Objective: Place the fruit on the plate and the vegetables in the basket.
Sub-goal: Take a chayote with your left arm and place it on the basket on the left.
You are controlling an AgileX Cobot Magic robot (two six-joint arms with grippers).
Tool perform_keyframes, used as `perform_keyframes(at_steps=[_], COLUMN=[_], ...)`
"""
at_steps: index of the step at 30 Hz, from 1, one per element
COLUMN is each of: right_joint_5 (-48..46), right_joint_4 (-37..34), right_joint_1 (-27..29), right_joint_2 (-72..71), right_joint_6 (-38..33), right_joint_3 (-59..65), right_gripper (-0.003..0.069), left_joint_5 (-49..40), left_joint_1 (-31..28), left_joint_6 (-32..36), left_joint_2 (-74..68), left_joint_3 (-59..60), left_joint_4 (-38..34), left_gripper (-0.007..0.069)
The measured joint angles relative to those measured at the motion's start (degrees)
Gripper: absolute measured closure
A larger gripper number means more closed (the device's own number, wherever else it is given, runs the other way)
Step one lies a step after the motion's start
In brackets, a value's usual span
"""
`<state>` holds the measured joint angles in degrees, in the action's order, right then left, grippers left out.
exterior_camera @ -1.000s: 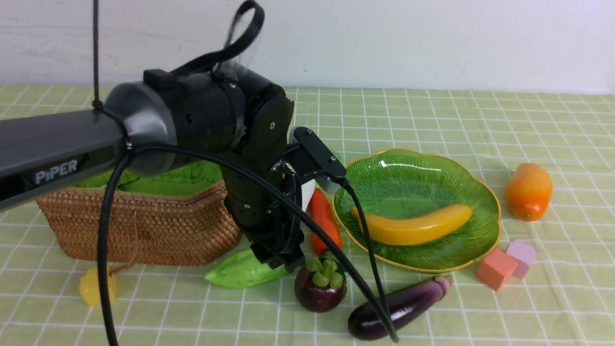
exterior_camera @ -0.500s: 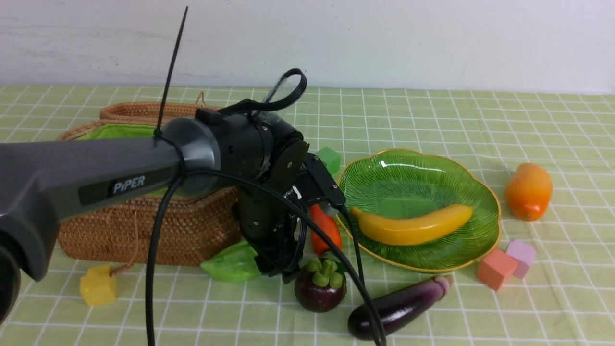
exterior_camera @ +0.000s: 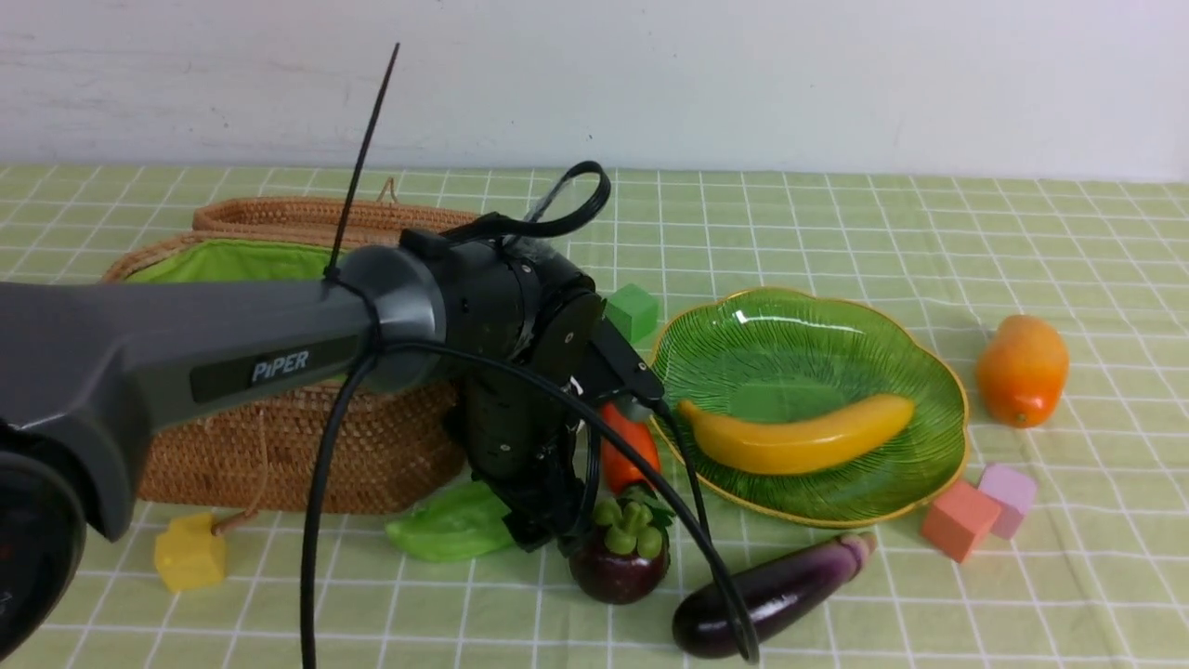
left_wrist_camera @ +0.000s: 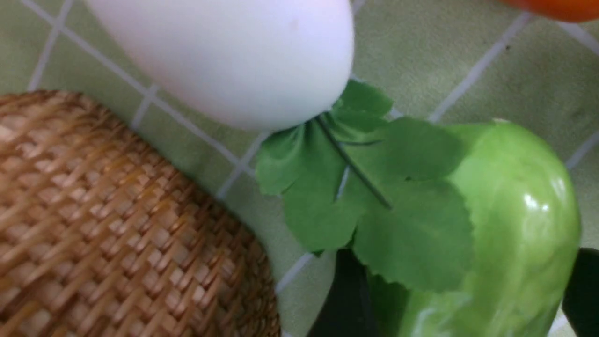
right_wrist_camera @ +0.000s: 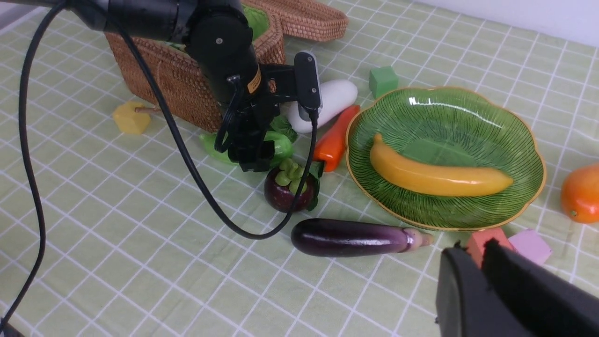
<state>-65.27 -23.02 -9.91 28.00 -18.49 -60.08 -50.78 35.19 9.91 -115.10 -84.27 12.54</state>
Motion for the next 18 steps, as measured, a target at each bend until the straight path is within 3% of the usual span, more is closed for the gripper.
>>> perform_keyframes(at_steps=[6, 14, 18], right_joint_5=[0.0, 0.0, 0.0], right_joint_4=[0.0, -0.3, -0.4], right_joint_1=[0.0, 0.0, 0.0], right_joint_2=[0.0, 0.0, 0.0], right_joint_6=[-0.9, -0.9, -1.0], right_joint_3=[0.0, 0.0, 0.0], right_gripper=[0.0578, 0.0573, 0.0573], left_joint_5=[0.0, -1.0, -3.2], left_joint_1=[0.0, 0.0, 0.0], left_joint_6=[-0.7, -0.9, -0.9], left_joint_2=[-0.5, -2.6, -2.6], left_joint_3=[0.0, 0.0, -0.5], left_joint_4=[0.3, 0.2, 0.3], left_gripper=[0.002, 0.0174, 0.0173])
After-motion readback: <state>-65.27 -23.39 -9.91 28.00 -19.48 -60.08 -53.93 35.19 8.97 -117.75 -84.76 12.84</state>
